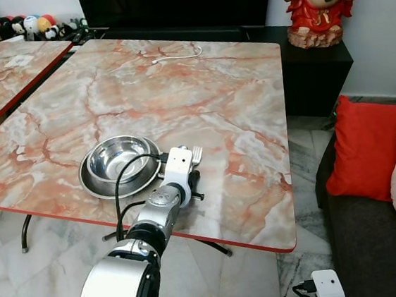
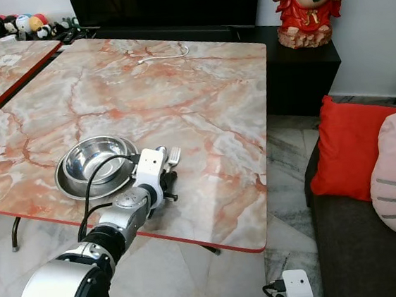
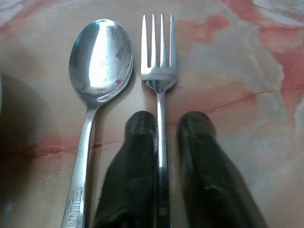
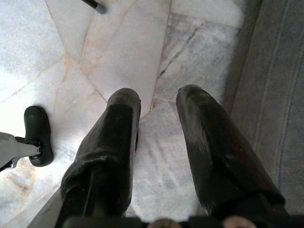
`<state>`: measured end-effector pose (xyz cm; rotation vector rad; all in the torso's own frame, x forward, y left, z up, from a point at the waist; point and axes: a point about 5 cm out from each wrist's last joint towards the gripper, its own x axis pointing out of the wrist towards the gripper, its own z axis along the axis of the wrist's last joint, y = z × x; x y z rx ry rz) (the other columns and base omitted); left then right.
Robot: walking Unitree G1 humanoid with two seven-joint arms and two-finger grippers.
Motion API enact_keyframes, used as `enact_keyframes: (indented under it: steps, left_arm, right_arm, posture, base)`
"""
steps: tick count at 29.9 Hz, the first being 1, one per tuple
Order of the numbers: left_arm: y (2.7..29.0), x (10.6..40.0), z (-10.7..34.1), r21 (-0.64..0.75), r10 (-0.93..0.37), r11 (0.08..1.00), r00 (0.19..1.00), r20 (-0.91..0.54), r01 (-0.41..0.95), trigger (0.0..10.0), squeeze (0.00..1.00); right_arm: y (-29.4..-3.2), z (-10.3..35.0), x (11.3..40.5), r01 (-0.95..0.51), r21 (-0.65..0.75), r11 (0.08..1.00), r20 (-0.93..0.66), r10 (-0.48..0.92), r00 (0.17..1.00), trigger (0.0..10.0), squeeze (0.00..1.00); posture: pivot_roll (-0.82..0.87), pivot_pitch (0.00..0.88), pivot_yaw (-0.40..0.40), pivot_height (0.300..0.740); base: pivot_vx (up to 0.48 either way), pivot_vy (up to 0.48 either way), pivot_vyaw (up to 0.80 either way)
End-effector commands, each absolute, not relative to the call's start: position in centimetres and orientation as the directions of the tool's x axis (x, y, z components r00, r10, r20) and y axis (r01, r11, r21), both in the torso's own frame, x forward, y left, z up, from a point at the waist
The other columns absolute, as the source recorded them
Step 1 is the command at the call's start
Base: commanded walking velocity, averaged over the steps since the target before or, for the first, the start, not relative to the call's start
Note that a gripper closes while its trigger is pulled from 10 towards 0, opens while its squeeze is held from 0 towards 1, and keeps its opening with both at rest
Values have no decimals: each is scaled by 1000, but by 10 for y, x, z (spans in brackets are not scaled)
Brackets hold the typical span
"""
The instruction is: Setting the table
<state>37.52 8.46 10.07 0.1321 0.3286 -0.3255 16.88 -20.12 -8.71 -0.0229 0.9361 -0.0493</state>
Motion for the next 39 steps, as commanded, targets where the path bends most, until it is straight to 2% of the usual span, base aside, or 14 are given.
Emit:
enact_keyframes:
  steps: [1, 22, 39]
  left_arm:
    - [84, 377, 104, 95, -289, 936, 895, -339, 339, 10000, 714]
    - [78, 377, 106, 87, -323, 926, 890, -322, 367, 10000, 651]
    - [76, 378, 109, 35, -310, 940, 892, -330, 340, 10000, 643]
  right_arm:
    - [-201, -88, 166, 42, -35, 998, -807, -54, 588, 10000, 0]
    - [-201, -88, 167, 39, -38, 999, -806, -54, 589, 10000, 0]
    - [-200, -87, 168, 38, -36, 999, -805, -52, 591, 10000, 0]
  posture:
    - [16, 26, -9, 740]
    - [21, 25, -12, 740]
    - [22, 20, -11, 740]
  base:
    - [0, 0, 0]
    - [0, 0, 0]
    - [0, 0, 0]
